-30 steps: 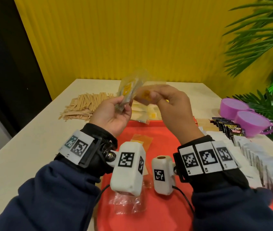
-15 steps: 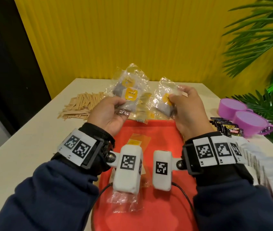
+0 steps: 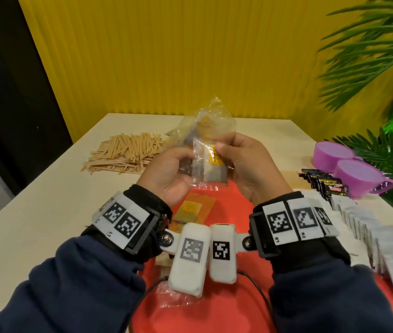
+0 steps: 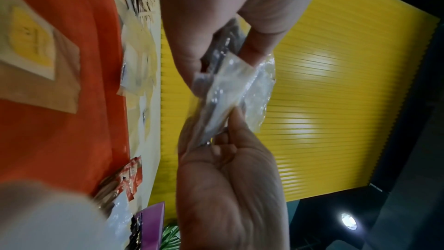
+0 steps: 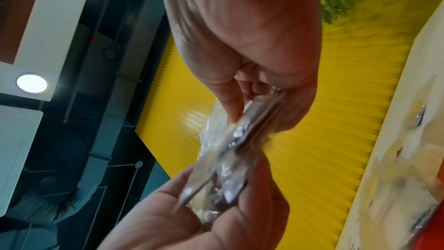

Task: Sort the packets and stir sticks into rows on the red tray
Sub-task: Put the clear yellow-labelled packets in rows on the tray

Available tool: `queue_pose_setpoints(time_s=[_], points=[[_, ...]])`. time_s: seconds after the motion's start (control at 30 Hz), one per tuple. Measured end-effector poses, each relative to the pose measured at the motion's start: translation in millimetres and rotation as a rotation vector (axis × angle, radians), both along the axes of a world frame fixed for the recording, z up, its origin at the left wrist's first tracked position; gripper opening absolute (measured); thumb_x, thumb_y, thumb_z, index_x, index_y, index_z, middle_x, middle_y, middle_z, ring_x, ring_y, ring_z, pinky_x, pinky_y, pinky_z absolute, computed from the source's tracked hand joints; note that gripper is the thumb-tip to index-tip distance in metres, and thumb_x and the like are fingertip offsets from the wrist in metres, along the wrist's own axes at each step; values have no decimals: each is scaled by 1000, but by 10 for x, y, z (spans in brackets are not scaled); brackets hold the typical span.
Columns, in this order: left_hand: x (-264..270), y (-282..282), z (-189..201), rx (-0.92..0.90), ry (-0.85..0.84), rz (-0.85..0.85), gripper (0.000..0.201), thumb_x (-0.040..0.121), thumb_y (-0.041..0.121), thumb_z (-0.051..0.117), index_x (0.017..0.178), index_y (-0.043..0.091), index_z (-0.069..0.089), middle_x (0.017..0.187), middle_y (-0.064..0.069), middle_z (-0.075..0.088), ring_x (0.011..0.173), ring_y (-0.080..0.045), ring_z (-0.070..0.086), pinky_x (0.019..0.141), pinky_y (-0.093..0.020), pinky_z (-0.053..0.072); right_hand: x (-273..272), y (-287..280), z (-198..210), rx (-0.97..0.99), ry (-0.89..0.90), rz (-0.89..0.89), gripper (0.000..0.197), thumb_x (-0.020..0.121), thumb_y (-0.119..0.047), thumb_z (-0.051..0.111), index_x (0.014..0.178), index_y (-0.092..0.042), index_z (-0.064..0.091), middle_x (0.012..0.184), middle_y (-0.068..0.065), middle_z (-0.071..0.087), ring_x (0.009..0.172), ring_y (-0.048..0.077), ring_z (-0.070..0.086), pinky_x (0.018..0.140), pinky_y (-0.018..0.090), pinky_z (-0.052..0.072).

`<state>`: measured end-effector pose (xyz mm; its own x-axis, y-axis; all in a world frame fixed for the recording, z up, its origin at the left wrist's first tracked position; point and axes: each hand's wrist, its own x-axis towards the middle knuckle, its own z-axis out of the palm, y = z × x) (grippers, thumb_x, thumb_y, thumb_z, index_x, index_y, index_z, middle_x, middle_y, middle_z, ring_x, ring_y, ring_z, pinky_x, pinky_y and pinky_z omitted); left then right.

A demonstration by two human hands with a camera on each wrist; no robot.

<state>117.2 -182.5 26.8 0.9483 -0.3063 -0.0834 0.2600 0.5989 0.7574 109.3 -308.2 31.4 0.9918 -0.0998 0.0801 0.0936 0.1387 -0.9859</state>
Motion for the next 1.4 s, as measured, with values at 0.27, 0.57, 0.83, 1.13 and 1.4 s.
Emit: queue_pose_setpoints(time_s=[0.27,0.57,0.83,1.13,1.4], points=[[61,42,7,-5,51,30,22,93,11,48,109,-2,57,82,-8,65,70,-12,60,81,-27,48,-25,-60,5,-77,-15,31,26,90,7,48,76,-11,59,66,2,56,44,2,54,41,17,44],[44,47,43,51,51,91,8,90,9,54,96,4,57,81,-9,60,58,-11,57,61,-24,53,16,-181,-8,-101,-32,-24,26,89,9,50,76,-11,60,67,1,56,46,2,53,45,16,44],[-6,52,83,132,31,116,7,91,-3,50,87,0,55,68,-10,68,58,-13,65,59,-28,57,44,-178,-31,-138,-71,-53,26,86,11,52,74,-11,59,68,3,55,53,6,53,54,16,46],[-11,70,93,105,36,166,30,87,-7,53,116,-11,51,83,-16,67,64,-17,68,56,-29,58,13,-142,-23,-81,-16,13,21,86,9,55,78,-10,60,65,2,60,49,6,58,49,19,49],[45,82,61,-33,26,210,32,87,-5,53,117,6,50,74,-10,68,65,-14,67,69,-25,55,32,-176,-22,-55,3,-17,25,89,6,51,75,-12,59,63,0,60,55,11,55,57,26,46]])
